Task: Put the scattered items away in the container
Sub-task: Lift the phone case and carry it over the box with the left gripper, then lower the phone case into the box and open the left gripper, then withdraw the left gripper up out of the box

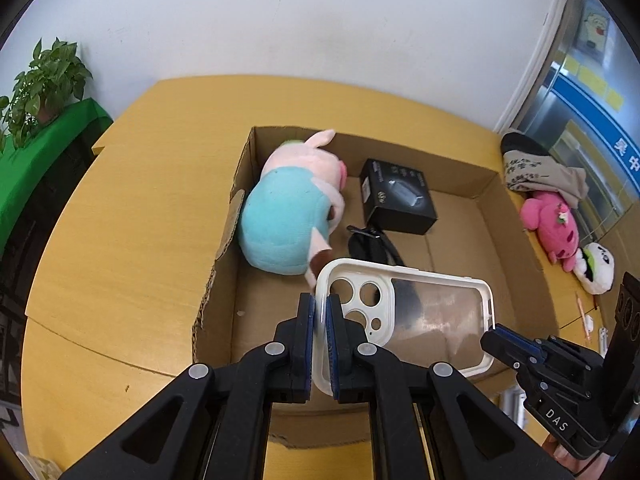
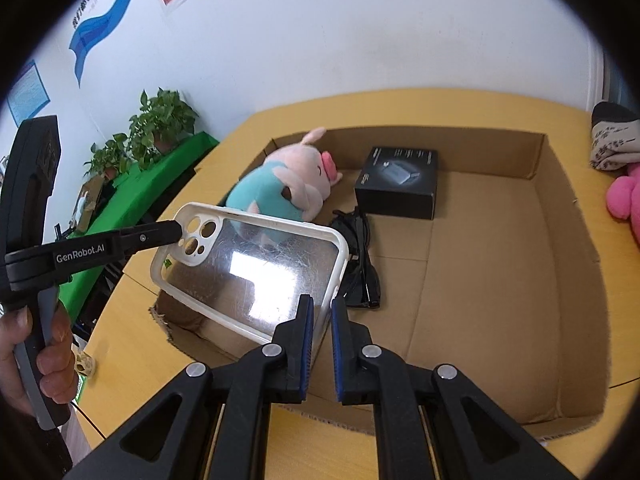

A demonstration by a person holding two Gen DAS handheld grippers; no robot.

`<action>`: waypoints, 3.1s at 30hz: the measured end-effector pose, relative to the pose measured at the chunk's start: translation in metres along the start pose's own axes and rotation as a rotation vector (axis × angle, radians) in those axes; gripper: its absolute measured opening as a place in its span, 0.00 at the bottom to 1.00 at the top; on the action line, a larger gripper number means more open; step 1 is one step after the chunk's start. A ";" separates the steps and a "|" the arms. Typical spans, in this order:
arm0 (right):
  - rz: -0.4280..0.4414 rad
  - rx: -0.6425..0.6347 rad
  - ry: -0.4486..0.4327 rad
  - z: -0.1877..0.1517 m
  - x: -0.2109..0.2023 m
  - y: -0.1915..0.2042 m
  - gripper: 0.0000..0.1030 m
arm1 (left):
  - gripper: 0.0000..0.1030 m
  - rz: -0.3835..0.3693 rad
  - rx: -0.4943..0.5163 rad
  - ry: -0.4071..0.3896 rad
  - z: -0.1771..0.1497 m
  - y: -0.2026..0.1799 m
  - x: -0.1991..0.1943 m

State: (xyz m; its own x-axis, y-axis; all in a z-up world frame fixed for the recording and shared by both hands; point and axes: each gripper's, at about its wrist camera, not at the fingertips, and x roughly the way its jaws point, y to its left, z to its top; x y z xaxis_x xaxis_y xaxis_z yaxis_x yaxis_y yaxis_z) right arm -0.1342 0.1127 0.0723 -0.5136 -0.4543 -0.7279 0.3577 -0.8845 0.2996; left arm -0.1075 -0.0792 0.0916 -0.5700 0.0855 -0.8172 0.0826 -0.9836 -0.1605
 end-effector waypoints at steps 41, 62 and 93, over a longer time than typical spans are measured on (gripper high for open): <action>-0.032 -0.059 0.209 -0.024 0.061 0.020 0.56 | 0.82 0.146 0.071 -0.013 -0.026 0.017 0.014; -0.252 -0.110 -0.142 -0.069 -0.094 0.019 0.75 | 1.00 0.064 0.063 -0.380 -0.088 -0.054 -0.105; -0.248 -0.059 -0.149 -0.077 -0.100 -0.003 0.75 | 1.00 0.031 0.089 -0.348 -0.096 -0.083 -0.096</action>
State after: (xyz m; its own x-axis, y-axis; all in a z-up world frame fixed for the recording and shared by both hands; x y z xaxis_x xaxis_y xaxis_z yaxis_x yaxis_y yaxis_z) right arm -0.0239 0.1694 0.0969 -0.6984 -0.2390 -0.6746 0.2489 -0.9649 0.0841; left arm 0.0190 0.0092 0.1307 -0.8140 0.0108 -0.5808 0.0417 -0.9962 -0.0770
